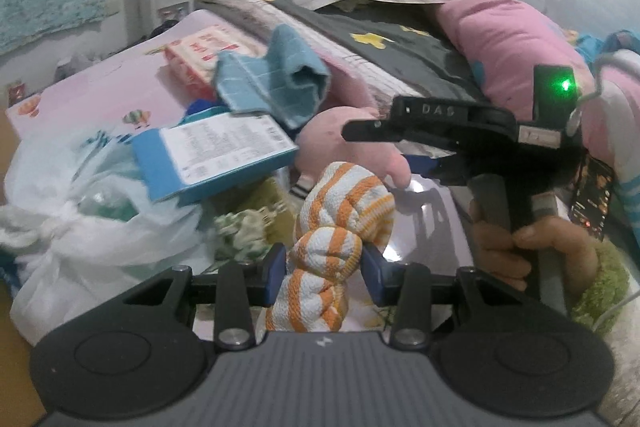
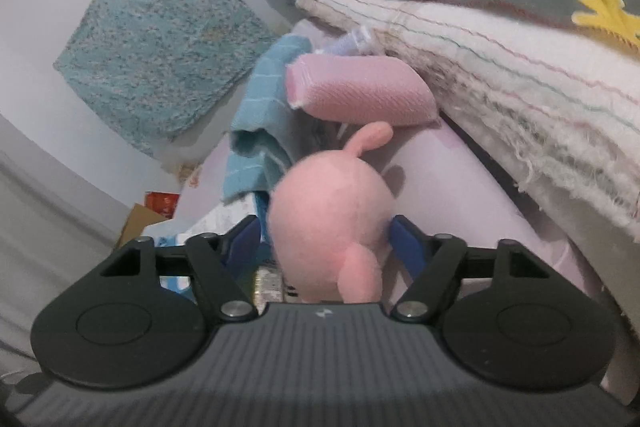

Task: Organize soft objects
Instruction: 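Lift the sock bundle with the left tool while the right tool grasps the pink plush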

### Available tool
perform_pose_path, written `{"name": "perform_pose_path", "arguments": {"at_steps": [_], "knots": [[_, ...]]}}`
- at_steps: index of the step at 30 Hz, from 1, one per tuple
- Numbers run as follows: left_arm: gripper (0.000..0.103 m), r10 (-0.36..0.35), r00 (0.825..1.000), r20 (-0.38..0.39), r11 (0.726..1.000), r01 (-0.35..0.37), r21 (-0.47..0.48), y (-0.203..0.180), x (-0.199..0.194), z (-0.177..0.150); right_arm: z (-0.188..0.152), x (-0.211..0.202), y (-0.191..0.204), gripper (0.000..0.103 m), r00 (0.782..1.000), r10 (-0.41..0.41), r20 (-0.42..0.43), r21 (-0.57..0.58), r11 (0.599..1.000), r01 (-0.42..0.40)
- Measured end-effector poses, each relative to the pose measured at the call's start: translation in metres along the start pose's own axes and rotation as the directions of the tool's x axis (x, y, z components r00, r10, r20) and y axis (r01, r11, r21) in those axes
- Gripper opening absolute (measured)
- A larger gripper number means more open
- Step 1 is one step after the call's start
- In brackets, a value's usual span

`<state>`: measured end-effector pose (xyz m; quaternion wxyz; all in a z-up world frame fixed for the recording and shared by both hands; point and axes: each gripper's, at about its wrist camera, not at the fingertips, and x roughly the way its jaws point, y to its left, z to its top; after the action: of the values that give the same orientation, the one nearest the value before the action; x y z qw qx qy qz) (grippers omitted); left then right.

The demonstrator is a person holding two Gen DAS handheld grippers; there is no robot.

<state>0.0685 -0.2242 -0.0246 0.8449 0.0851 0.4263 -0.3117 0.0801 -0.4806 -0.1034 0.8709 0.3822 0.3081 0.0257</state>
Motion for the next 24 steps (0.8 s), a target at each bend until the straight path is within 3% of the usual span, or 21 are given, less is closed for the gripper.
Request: {"name": "perform_pose_path", "arguments": {"at_steps": [7,11,15,18,21,24], "knots": [[0.042,0.003,1.000,0.007,0.999,-0.003,-0.034,0.012,-0.005,-0.007,-0.006,-0.018,0.015,0.057,0.998,-0.068,0.019,-0.078,0.995,0.069],[0.042,0.010,1.000,0.017,0.999,-0.010,-0.034,0.014,-0.007,-0.010,-0.002,-0.044,0.035,0.057,0.980,-0.194,0.048,-0.217,0.956,0.200],[0.042,0.009,0.999,0.034,0.999,-0.008,-0.042,0.019,-0.013,-0.014,-0.003,-0.058,0.071,0.057,0.926,-0.356,0.127,-0.438,0.817,0.374],[0.042,0.013,0.999,0.047,0.999,-0.011,-0.049,0.024,-0.020,-0.018,-0.011,-0.051,0.095,0.058,0.870,-0.453,0.196,-0.607,0.640,0.471],[0.042,0.022,0.998,0.060,0.998,-0.018,-0.063,0.030,-0.026,-0.021,-0.026,-0.035,0.110,0.059,0.828,-0.502,0.248,-0.722,0.474,0.504],[0.042,0.029,0.997,0.071,0.997,-0.023,-0.079,0.037,-0.033,-0.025,-0.048,-0.017,0.125,0.061,0.822,-0.502,0.268,-0.809,0.345,0.475]]}}
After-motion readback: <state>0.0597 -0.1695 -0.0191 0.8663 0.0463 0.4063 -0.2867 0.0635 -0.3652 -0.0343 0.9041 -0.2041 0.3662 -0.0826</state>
